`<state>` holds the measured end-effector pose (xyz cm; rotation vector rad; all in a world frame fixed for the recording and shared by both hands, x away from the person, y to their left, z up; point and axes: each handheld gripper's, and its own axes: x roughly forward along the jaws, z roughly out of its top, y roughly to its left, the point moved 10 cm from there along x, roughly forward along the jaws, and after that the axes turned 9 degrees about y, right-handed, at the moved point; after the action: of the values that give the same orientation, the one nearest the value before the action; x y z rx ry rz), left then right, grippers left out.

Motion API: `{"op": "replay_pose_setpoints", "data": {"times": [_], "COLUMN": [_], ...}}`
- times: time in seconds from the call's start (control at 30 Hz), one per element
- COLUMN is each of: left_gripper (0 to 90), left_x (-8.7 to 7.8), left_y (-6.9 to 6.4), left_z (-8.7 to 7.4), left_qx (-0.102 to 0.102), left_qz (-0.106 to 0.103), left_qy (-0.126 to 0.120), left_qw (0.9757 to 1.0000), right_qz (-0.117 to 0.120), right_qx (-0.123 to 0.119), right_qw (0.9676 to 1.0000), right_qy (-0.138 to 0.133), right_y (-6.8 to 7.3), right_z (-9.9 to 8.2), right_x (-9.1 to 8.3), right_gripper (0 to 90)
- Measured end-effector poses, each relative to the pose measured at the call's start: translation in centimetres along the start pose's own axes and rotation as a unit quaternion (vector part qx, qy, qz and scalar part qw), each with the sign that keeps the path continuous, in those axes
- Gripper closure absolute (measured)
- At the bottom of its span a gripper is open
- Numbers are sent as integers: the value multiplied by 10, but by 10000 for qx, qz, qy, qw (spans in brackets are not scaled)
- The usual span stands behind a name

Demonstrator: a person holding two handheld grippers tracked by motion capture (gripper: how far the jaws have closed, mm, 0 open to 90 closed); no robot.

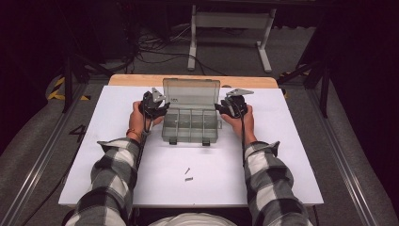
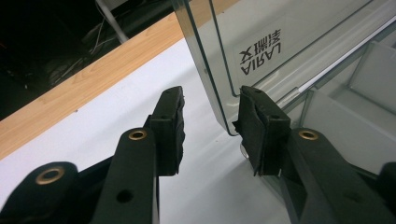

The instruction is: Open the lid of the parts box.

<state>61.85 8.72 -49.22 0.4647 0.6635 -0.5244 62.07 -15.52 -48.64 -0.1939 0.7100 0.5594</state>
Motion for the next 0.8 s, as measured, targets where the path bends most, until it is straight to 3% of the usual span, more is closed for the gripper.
{"op": "replay_pose_setpoints", "data": {"times": [0.13,0.27,0.33,0.47,0.8], "left_gripper": [596,730,782,788,720], "left_x": [-1,-6,-7,-6,1], "left_y": [0,2,2,3,1], "left_z": [1,7,7,8,6], "left_qx": [-8,-176,-215,-232,-292], "left_qz": [-26,-98,-104,-138,-170], "left_qy": [-36,-285,-327,-327,-175], "left_qw": [10000,9994,9992,9991,9993], "right_qz": [121,128,132,80,11], "right_qx": [-72,-183,-186,-208,-144], "right_qw": [9998,9996,9996,9997,9999], "right_qy": [-127,-162,-148,-99,72], "right_y": [3,6,7,6,4], "right_z": [5,9,9,9,9], "right_x": [-5,-5,-5,-3,4], "right_gripper": [735,819,820,821,774]}}
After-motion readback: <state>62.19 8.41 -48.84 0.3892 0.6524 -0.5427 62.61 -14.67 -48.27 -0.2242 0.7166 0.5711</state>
